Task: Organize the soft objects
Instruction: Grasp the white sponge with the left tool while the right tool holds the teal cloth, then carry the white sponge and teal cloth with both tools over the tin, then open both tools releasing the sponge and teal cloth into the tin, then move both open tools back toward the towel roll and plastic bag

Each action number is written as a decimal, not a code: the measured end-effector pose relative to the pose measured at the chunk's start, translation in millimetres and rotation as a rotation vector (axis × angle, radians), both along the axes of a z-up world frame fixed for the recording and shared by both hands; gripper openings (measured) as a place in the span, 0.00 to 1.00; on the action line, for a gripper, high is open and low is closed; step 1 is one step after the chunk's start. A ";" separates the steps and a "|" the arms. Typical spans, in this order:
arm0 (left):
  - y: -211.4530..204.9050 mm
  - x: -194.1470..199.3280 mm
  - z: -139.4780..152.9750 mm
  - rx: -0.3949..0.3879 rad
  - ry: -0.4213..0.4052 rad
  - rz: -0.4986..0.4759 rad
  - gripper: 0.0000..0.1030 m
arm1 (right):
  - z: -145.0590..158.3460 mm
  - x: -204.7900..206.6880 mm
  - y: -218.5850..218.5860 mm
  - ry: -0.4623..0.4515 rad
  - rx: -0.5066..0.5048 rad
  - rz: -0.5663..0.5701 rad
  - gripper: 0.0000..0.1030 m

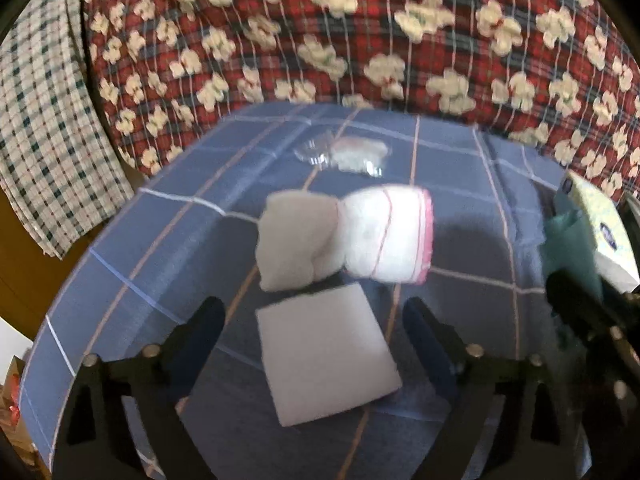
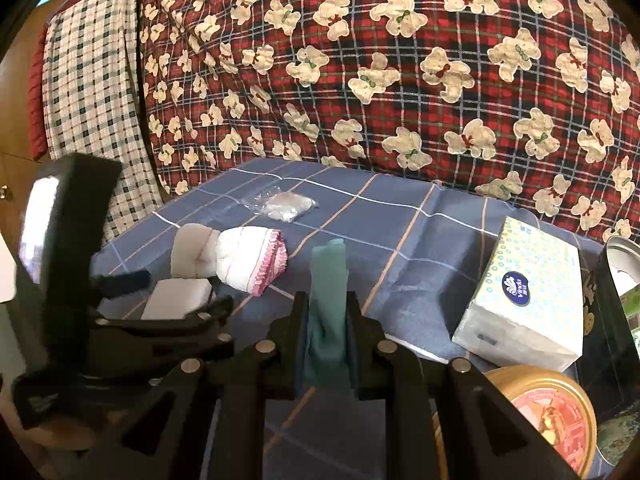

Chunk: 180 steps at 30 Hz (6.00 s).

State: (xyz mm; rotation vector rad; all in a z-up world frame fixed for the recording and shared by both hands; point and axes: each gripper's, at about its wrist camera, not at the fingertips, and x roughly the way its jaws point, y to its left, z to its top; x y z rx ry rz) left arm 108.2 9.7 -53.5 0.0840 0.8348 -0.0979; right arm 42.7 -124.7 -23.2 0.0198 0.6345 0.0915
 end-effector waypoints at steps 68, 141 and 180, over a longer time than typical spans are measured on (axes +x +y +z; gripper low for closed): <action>-69.9 -107.1 49.5 -0.168 -0.441 -0.075 0.53 | 43.8 -113.4 -99.6 -0.381 -0.091 -0.173 0.18; -344.8 -139.0 63.2 -0.224 -0.361 -0.542 0.85 | 23.1 -138.7 -335.3 -0.164 -0.058 -0.553 0.20; -269.1 -162.0 64.4 -0.177 -0.519 -0.476 1.00 | 48.3 -195.5 -305.8 -0.581 -0.043 -0.711 0.85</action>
